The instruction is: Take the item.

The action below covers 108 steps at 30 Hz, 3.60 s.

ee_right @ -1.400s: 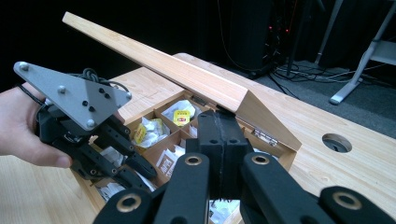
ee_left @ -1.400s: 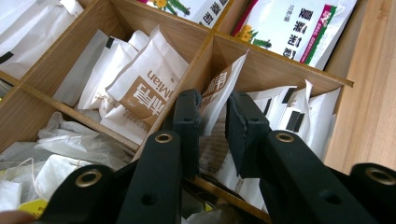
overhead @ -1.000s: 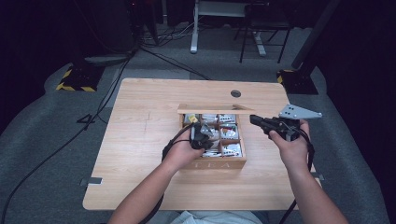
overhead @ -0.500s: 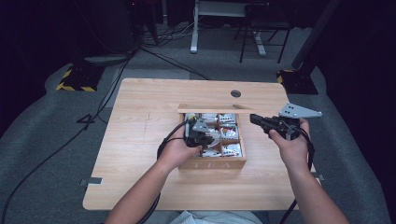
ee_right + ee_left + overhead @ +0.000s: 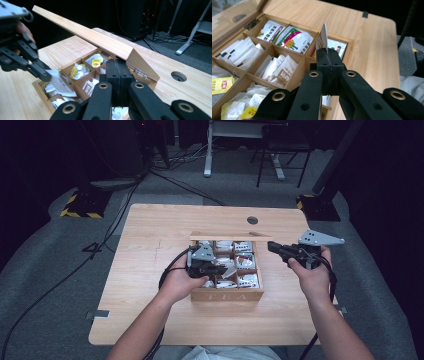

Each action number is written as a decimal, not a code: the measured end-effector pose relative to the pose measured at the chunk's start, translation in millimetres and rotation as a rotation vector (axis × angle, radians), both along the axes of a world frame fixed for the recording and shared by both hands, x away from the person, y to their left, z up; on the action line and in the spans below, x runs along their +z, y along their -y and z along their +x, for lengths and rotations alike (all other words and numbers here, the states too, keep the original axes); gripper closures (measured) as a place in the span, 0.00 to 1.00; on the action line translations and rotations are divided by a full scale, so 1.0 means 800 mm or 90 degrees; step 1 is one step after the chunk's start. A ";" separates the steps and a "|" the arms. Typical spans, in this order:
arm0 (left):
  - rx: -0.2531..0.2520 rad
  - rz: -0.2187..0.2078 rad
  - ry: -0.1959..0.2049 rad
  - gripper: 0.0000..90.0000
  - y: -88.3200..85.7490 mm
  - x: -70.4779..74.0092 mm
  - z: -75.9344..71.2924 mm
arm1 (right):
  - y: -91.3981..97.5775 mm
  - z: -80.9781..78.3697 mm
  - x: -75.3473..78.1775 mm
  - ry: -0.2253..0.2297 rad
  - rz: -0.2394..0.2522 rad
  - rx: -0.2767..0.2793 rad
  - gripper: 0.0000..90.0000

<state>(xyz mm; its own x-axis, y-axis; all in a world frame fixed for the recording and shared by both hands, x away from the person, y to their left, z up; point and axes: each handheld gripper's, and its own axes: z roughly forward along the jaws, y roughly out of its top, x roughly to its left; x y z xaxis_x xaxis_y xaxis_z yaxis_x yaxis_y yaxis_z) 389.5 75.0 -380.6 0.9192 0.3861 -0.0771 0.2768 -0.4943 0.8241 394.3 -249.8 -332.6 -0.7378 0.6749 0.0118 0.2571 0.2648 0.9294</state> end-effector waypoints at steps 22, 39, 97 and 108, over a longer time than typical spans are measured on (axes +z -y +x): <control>0.033 -0.061 0.031 1.00 -0.085 0.023 -0.050 | -0.001 -0.001 0.001 -0.001 -0.008 -0.003 1.00; 0.069 -0.042 0.043 1.00 -0.142 0.027 -0.072 | -0.002 -0.001 0.001 -0.007 -0.008 0.000 1.00; 0.230 0.057 -0.097 1.00 -0.229 -0.074 -0.017 | -0.002 0.001 0.005 -0.022 -0.018 0.004 1.00; 0.229 0.039 -0.124 1.00 -0.231 -0.090 -0.009 | -0.004 0.001 0.005 -0.025 -0.022 0.004 1.00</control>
<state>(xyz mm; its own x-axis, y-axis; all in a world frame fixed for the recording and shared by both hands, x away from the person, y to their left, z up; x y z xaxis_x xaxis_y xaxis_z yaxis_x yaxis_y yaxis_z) 381.9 259.5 -452.5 0.6951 0.6893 -0.2039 0.5891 -0.3837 0.7111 395.1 -246.8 -329.0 -0.7418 0.6703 0.0182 0.2917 0.2981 0.9088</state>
